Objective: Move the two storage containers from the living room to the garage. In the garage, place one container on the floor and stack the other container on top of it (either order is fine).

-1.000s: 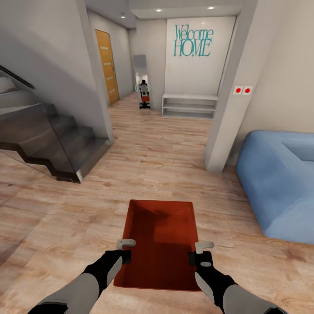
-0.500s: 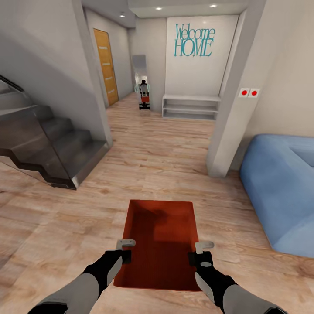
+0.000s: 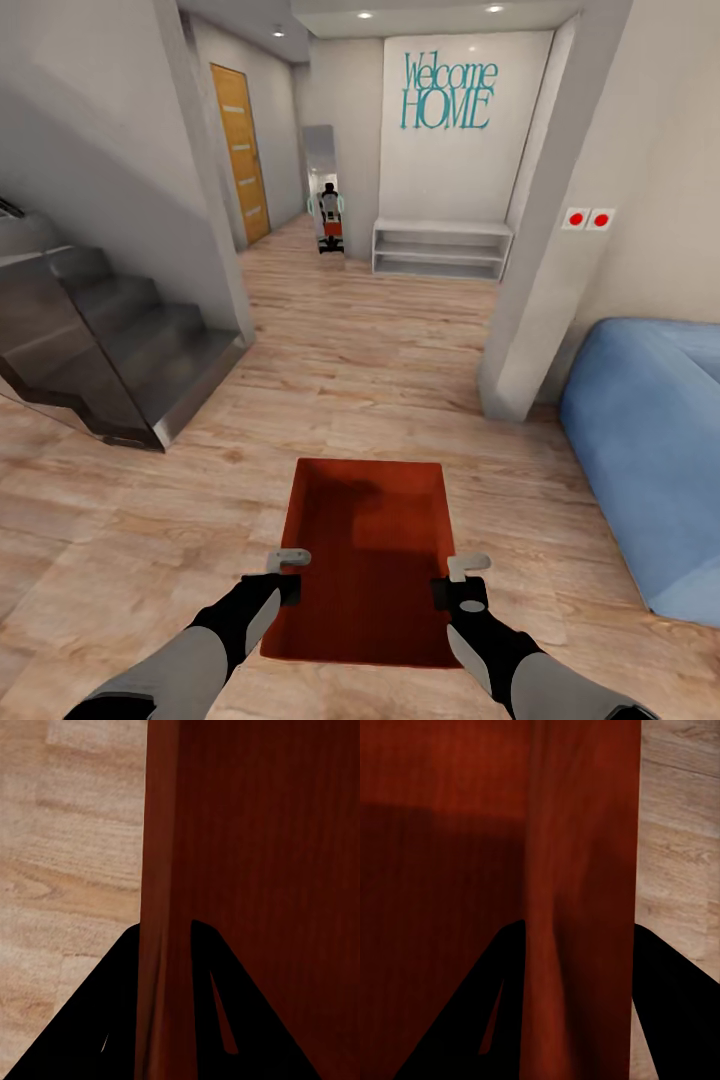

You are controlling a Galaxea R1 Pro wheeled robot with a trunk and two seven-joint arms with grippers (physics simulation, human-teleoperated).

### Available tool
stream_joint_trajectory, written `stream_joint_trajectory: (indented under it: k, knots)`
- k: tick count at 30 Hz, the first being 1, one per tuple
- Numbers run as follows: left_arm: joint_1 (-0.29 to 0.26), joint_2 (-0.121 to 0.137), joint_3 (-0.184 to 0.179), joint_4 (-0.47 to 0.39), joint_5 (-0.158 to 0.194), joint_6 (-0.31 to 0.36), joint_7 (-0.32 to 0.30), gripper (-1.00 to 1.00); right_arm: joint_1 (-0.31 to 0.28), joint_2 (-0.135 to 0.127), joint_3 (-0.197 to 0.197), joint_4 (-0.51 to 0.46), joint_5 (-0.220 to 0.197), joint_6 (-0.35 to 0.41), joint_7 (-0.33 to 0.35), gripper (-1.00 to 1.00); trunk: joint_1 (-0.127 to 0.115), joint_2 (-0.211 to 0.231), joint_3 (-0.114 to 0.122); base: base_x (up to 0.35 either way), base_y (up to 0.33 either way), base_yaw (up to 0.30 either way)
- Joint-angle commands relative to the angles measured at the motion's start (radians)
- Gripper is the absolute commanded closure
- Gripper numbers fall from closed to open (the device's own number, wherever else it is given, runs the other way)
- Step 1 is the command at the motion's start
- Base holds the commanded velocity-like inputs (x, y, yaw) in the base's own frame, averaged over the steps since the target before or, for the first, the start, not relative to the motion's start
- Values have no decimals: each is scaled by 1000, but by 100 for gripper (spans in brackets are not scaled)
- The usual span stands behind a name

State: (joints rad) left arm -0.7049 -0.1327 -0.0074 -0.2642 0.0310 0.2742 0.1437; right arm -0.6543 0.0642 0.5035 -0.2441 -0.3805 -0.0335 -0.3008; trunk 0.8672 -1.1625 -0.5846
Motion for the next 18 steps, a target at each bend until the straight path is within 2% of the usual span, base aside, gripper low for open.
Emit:
stream_joint_trajectory:
  k: [1, 18]
  knots:
    - [-1, 1, -6, -6, -27, 8, 11, 100, -1, -1, 21, 22, -26, -3, -6, 100, 1, 0, -1, 323, 0, 0]
    - [-1, 0, -6, -6, -28, 8, 11, 100, -1, -4, 21, 19, -23, -5, -1, 100, 1, 0, -1, 323, 0, 0]
